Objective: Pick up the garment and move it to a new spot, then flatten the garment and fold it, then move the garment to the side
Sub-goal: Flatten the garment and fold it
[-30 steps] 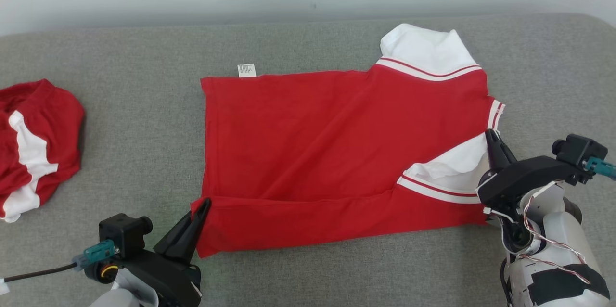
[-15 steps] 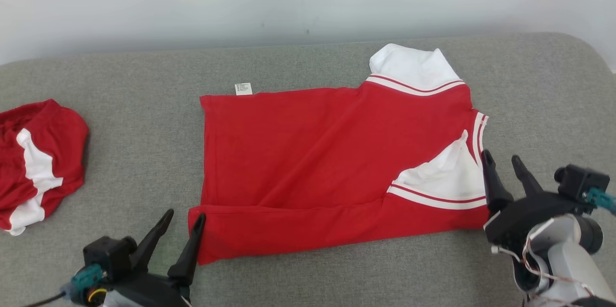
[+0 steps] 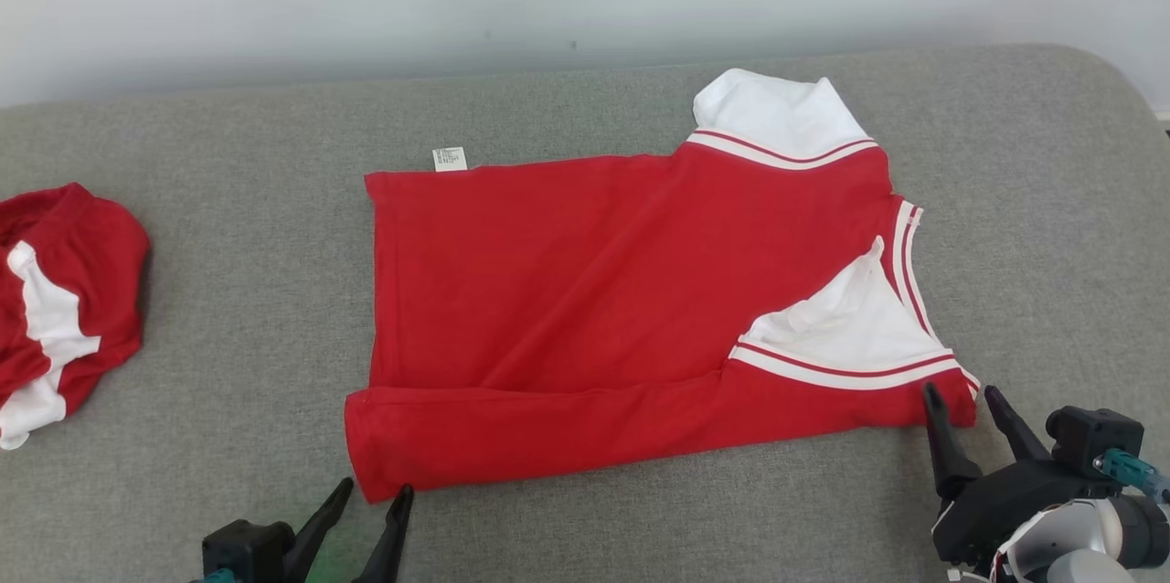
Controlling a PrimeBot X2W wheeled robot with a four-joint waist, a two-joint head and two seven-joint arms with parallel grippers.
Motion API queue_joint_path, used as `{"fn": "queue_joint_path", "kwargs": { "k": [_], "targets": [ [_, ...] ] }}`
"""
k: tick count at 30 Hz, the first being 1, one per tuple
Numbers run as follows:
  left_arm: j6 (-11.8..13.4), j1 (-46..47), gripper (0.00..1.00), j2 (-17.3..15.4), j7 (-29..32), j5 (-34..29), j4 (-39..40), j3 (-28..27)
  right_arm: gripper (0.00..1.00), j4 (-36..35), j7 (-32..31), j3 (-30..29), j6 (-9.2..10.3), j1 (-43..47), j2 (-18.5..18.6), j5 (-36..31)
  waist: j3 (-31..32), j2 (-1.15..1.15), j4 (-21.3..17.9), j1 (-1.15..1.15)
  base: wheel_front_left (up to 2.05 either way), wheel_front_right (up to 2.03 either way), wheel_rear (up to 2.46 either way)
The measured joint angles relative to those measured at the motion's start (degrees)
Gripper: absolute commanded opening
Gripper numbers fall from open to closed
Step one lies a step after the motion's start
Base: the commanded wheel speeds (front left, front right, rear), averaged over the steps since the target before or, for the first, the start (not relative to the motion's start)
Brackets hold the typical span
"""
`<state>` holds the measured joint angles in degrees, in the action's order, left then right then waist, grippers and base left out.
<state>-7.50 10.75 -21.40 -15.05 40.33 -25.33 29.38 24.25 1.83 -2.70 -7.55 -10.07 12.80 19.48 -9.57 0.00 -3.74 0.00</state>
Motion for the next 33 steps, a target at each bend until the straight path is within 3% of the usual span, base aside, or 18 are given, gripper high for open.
{"fn": "queue_joint_path", "kwargs": {
  "k": [11, 12, 13, 14, 19, 23, 33],
  "targets": [
    [-0.01, 4.54, 1.00, 0.10, -0.07, 1.40, -3.85, 2.23, 1.00, 5.32, 0.33, -1.68, 0.00, -3.15, -1.32, -2.55, -2.07, 0.00, -0.27, 0.00, 0.00, 0.00, 0.00],
    [-0.01, 4.99, 0.84, 0.12, -0.09, 1.77, -4.33, 2.70, 0.47, 6.17, 0.21, -1.66, 0.00, -3.67, -1.46, -2.65, -2.28, 0.00, -0.27, 0.00, 0.00, 0.00, 0.00],
    [0.00, 5.45, 0.19, 0.09, -0.26, 2.30, -4.58, 3.33, 0.00, 6.77, 0.22, -1.64, 0.00, -4.01, -1.59, -2.75, -2.44, 0.00, -0.25, 0.00, 0.00, 0.00, 0.00],
    [0.00, 5.94, 0.00, 0.08, -0.25, 2.75, -4.66, 3.78, 0.00, 7.19, 0.24, -1.42, 0.00, -4.24, -1.70, -2.88, -2.55, 0.00, -0.22, 0.00, 0.00, 0.00, 0.00],
    [-0.01, 6.90, 0.00, -0.11, -0.24, 4.79, -6.00, 5.67, 0.00, 8.93, 1.33, -0.94, 0.00, -5.09, -2.13, -2.90, -2.09, 0.00, -0.10, 0.00, 0.00, 0.00, 0.00],
    [-0.01, 6.77, 0.00, -0.62, -0.22, 5.66, -6.44, 6.98, 0.00, 8.71, 2.01, -1.52, 0.00, -3.71, -2.45, 0.67, -0.67, 0.00, -0.07, 0.00, 0.00, 0.00, 0.00],
    [-0.05, 0.92, 0.00, -3.70, -0.10, 7.77, -3.55, 6.94, 0.00, -3.30, -0.79, -1.82, -0.01, 7.76, -1.91, 4.71, 3.78, 0.00, -0.17, 0.00, 0.00, 0.00, 0.00]
  ]
}}
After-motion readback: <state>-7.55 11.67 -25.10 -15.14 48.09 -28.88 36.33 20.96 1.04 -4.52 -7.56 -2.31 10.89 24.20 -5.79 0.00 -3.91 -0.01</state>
